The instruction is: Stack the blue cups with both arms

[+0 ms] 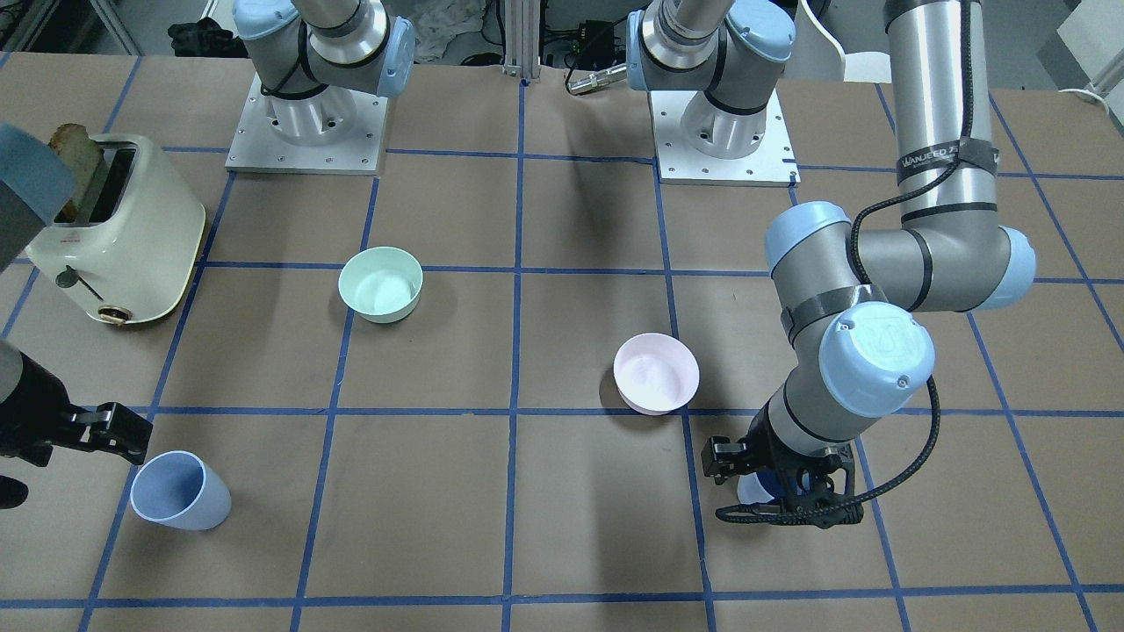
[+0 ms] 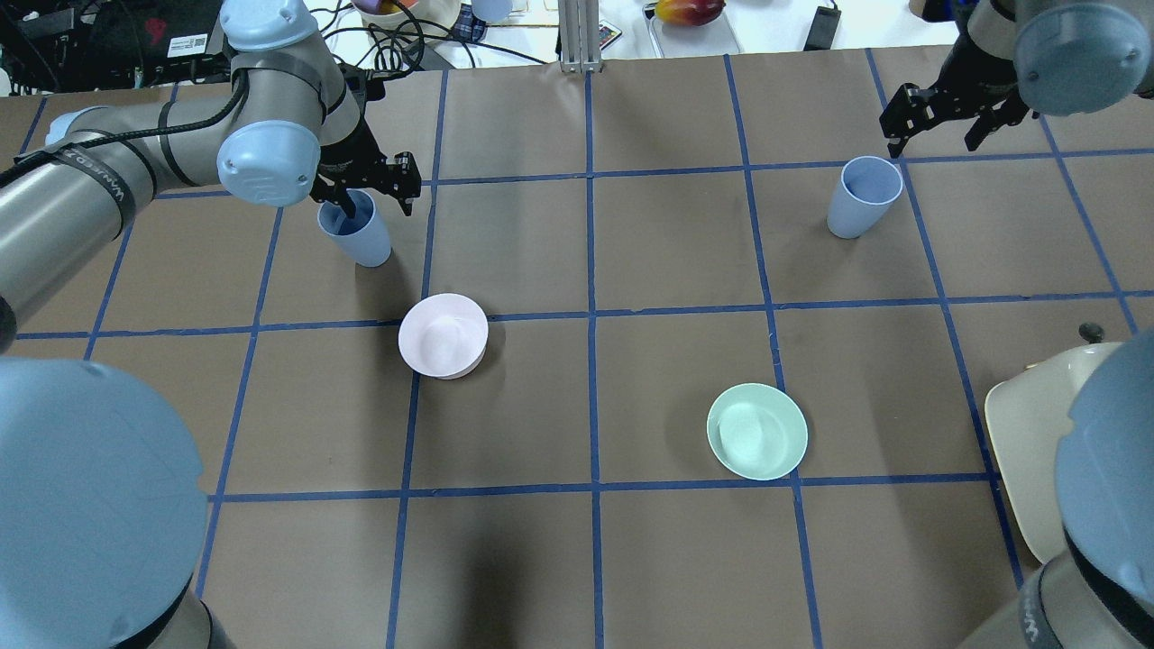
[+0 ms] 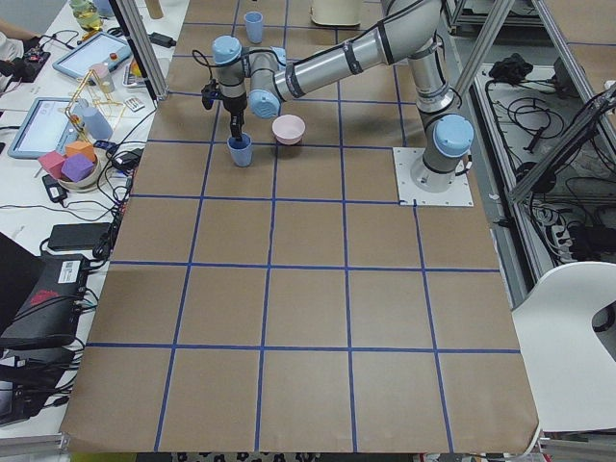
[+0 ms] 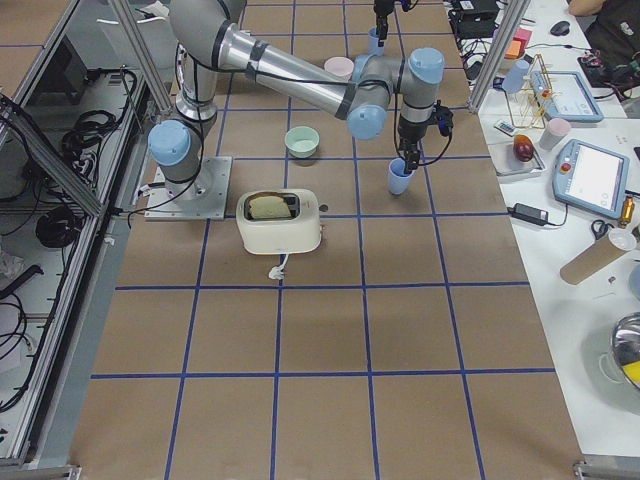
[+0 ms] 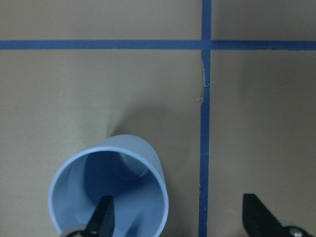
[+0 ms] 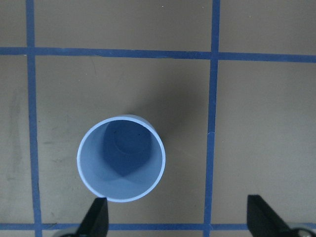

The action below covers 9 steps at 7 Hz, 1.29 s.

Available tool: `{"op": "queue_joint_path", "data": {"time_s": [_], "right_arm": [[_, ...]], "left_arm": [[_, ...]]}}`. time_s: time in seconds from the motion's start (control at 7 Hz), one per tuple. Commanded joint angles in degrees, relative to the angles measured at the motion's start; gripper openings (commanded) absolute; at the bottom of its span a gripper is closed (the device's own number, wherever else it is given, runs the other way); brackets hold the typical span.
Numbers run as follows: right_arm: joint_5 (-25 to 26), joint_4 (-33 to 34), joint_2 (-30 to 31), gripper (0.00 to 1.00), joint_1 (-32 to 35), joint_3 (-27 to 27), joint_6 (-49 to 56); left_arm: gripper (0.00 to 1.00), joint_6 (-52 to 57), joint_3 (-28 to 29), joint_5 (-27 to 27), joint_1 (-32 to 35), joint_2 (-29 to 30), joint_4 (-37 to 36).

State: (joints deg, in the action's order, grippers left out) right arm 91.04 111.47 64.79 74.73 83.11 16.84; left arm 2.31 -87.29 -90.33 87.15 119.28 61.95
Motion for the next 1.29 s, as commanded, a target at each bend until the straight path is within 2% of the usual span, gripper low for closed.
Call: {"op": "queue_joint_path", "data": {"time_s": [0.0, 0.29, 0.71, 0.86, 1.14], "right_arm": [[-0.2, 3.0, -3.6, 1.00, -0.4, 0.0, 0.1], [-0.3, 3.0, -5.3, 1.00, -0.4, -0.1, 0.1], [0.1, 2.3, -6.3, 1.00, -0.4, 0.6, 0.0], [0.1, 2.2, -6.7, 0.93, -0.4, 0.7, 0.0], [0.2, -1.6, -6.6, 0.18, -0.4, 0.6, -0.1]], "left_arm": [[0.00, 0.0, -0.1, 0.0, 0.0, 0.3, -0.1], [0.00, -0.1, 0.4, -1.1, 0.2, -0.1, 0.0], [0.00, -4.7, 3.1, -1.3, 8.5, -1.0, 0.3], [0.00, -11.6, 3.1, -0.7, 11.5, 0.0, -0.2], [0.00, -17.3, 3.1, 0.4, 18.7, -0.7, -0.2]]}}
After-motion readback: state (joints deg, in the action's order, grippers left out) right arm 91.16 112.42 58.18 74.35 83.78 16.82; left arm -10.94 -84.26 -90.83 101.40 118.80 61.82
